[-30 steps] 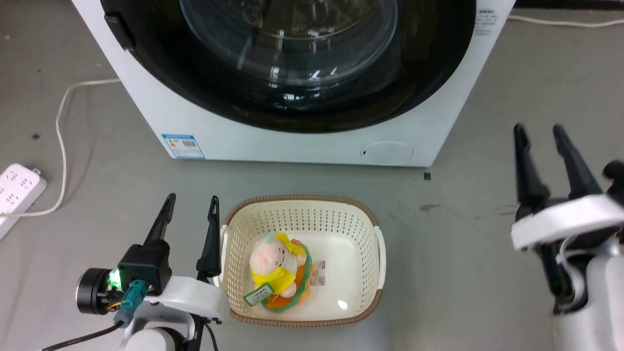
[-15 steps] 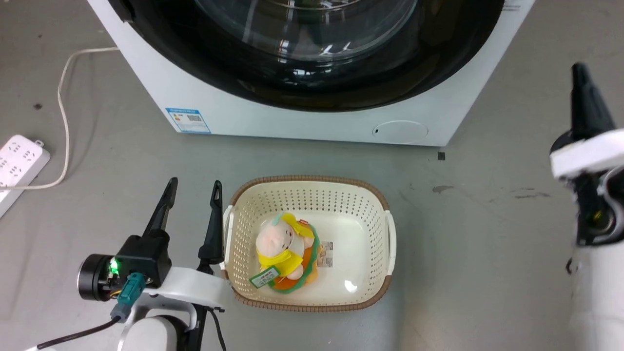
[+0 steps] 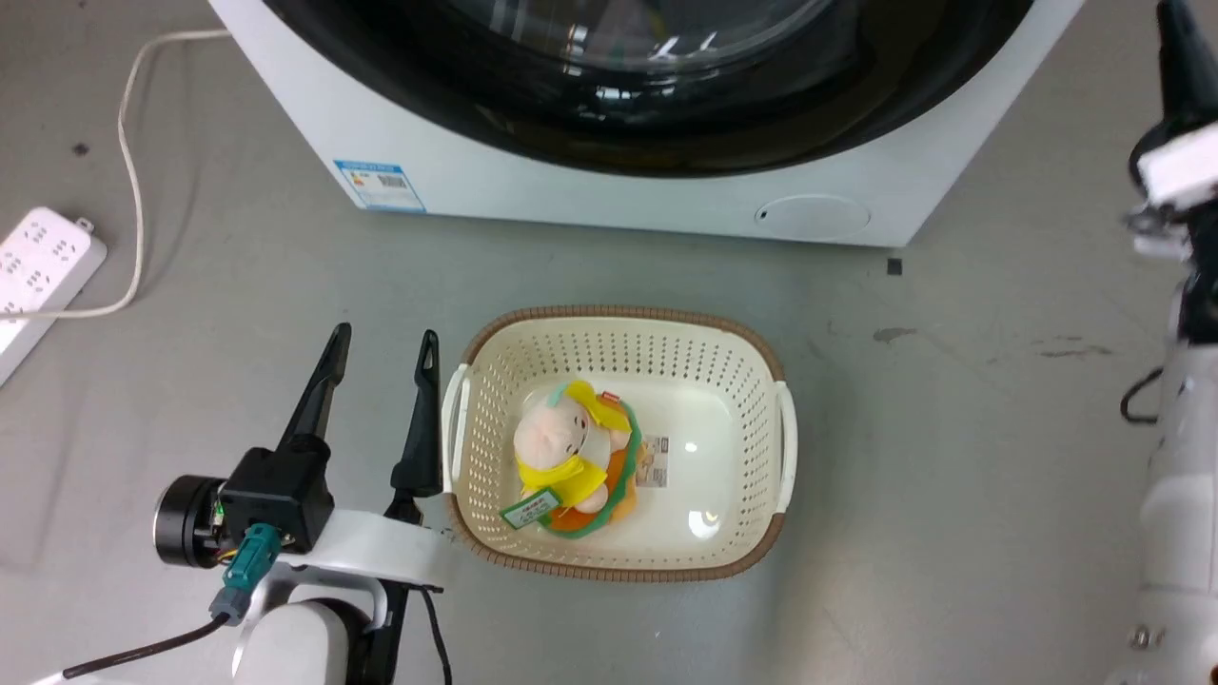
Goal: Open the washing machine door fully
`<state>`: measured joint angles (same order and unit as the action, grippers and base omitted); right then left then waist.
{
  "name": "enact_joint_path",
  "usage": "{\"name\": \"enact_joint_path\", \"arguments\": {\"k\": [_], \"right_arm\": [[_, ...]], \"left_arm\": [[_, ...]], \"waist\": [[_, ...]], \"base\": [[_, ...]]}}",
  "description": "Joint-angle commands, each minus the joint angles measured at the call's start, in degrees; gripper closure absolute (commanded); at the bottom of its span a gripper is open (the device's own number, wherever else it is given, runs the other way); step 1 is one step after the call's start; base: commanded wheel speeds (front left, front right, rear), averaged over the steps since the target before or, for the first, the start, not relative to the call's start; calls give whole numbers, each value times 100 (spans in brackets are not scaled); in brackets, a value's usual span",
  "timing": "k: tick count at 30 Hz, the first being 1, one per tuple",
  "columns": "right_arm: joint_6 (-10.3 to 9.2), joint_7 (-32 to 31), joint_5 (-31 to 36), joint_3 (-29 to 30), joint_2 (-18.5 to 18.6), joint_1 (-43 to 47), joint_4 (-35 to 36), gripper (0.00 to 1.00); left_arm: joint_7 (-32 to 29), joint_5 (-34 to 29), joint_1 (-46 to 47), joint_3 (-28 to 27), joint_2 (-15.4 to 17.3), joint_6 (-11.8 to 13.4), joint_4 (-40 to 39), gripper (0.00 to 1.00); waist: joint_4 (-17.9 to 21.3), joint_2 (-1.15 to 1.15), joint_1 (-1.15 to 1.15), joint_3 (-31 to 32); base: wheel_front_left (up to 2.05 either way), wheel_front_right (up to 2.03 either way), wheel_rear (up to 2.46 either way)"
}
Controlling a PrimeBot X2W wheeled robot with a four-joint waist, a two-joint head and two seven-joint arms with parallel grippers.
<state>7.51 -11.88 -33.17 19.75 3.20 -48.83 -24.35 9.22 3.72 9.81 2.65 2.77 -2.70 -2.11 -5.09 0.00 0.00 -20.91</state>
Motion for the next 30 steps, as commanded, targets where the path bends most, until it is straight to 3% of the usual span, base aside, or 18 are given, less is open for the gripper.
{"name": "enact_joint_path", "arguments": {"k": [1, 11, 30], "right_arm": [[-1, -51, -93, 76, 6, -240, -103, 100], [-1, -686, -409, 570, -3, -1344, -798, 100], [-2, -2664, -462, 1940, 588, -3226, -2602, 100]], "left_arm": [[61, 24, 123, -2, 6, -24, -35, 0], [180, 73, 287, 28, 7, -69, -49, 0], [420, 286, 552, 236, 9, -57, -55, 0]], "waist": [[-30, 0, 0, -57], [-173, 0, 0, -420], [-447, 0, 0, -928]], "base": [[0, 0, 0], [0, 0, 0], [0, 0, 0]]}}
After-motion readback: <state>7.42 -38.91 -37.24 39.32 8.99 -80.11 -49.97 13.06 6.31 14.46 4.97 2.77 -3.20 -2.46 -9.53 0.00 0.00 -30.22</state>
